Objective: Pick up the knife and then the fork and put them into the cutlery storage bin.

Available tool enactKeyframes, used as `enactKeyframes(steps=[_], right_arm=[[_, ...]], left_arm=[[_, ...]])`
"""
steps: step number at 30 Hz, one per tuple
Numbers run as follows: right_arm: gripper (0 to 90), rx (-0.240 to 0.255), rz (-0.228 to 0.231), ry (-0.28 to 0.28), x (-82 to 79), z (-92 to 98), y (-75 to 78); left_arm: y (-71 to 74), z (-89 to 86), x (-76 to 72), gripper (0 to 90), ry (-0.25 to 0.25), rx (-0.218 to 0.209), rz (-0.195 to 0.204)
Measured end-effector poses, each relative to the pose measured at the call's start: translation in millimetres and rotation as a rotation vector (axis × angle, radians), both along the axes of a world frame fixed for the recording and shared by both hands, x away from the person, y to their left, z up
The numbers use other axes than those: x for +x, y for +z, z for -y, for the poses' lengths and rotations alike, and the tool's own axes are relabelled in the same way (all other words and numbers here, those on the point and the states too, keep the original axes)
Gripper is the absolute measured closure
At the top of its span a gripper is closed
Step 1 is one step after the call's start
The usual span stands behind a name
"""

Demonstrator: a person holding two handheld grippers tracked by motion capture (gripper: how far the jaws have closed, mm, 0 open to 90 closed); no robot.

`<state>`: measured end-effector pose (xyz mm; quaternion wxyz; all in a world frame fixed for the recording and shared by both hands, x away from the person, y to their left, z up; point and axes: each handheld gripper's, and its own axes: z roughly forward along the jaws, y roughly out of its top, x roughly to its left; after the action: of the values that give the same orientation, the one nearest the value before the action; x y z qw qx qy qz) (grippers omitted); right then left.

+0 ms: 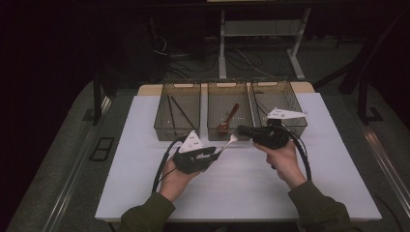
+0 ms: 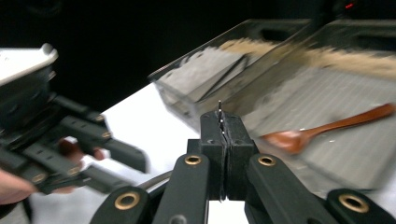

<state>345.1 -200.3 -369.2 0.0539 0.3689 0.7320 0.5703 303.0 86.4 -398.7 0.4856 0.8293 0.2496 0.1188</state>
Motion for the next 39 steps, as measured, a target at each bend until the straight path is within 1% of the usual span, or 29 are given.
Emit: enactKeyframes(steps=[3,5,7,8,9,10,13,14,18,21,22,25,26,27,29,31,35,37,38,39], right_arm=[[87.8,-0.012,0.013,-0.047,6.9,18.7,10.3],[87.8,-0.016,0.025,-0.078,11.4,32.5,17.6],[87.8,-0.021,0.038,-0.111,16.2,46.2,24.1],[87.8,-0.023,0.043,-0.128,18.6,53.1,27.4],[87.8,-0.022,0.048,-0.142,21.2,60.1,30.7],[87.8,-0.023,0.048,-0.157,23.8,66.9,34.1],[87.8,-0.035,0.058,-0.205,31.6,87.7,43.4],[87.8,-0.038,0.060,-0.223,34.1,94.8,46.0],[87.8,-0.031,0.066,-0.287,44.0,122.3,53.2],[87.8,-0.028,0.064,-0.326,49.1,139.8,58.9],[87.8,-0.036,0.074,-0.340,50.7,144.7,61.0],[87.8,-0.077,0.078,-0.384,56.7,157.5,65.2],[87.8,-0.090,0.081,-0.399,59.6,161.8,65.2],[87.8,-0.100,0.073,-0.412,62.5,165.3,64.7],[87.8,-0.131,0.061,-0.428,69.4,170.1,61.0],[87.8,-0.155,0.031,-0.433,77.4,171.8,54.1],[87.7,-0.200,-0.024,-0.420,94.2,171.0,36.0],[87.7,-0.209,-0.055,-0.407,99.8,169.2,28.2],[87.6,-0.212,-0.062,-0.405,102.0,169.0,25.1],[87.6,-0.207,-0.074,-0.402,103.7,168.9,22.7]], left_arm=[[-2.4,-11.6,-2.5,62.5,-0.005,-0.005,-0.013],[-4.3,-21.4,-5.2,58.3,-0.007,0.004,-0.018],[-6.6,-31.5,-7.2,53.9,-0.010,-0.003,-0.023],[-7.4,-36.8,-7.5,51.8,-0.006,-0.007,-0.028],[-8.5,-41.5,-8.2,49.2,0.003,-0.022,-0.038],[-9.7,-46.6,-8.4,47.0,0.004,-0.034,-0.035],[-13.2,-60.0,-11.1,43.6,0.015,-0.037,-0.052],[-14.4,-64.1,-12.0,43.0,0.019,-0.031,-0.057],[-19.7,-75.7,-14.9,40.2,0.021,-0.032,-0.070],[-23.0,-82.1,-16.9,36.2,0.018,-0.026,-0.069],[-24.2,-83.6,-17.4,34.6,0.016,-0.026,-0.072],[-28.0,-86.3,-18.9,29.9,0.013,-0.019,-0.083],[-29.3,-86.6,-19.1,27.8,0.012,-0.019,-0.088],[-30.0,-87.1,-19.2,25.8,0.011,-0.012,-0.090],[-30.9,-86.5,-18.8,22.2,0.014,-0.017,-0.091],[-31.2,-85.2,-18.2,18.0,0.018,-0.014,-0.092],[-32.8,-83.2,-18.1,16.2,0.013,-0.008,-0.097],[-32.5,-83.0,-18.3,16.2,0.010,-0.009,-0.096],[-32.2,-83.0,-18.4,16.2,0.008,-0.009,-0.096],[-32.3,-83.1,-18.3,16.2,0.008,-0.009,-0.095]])
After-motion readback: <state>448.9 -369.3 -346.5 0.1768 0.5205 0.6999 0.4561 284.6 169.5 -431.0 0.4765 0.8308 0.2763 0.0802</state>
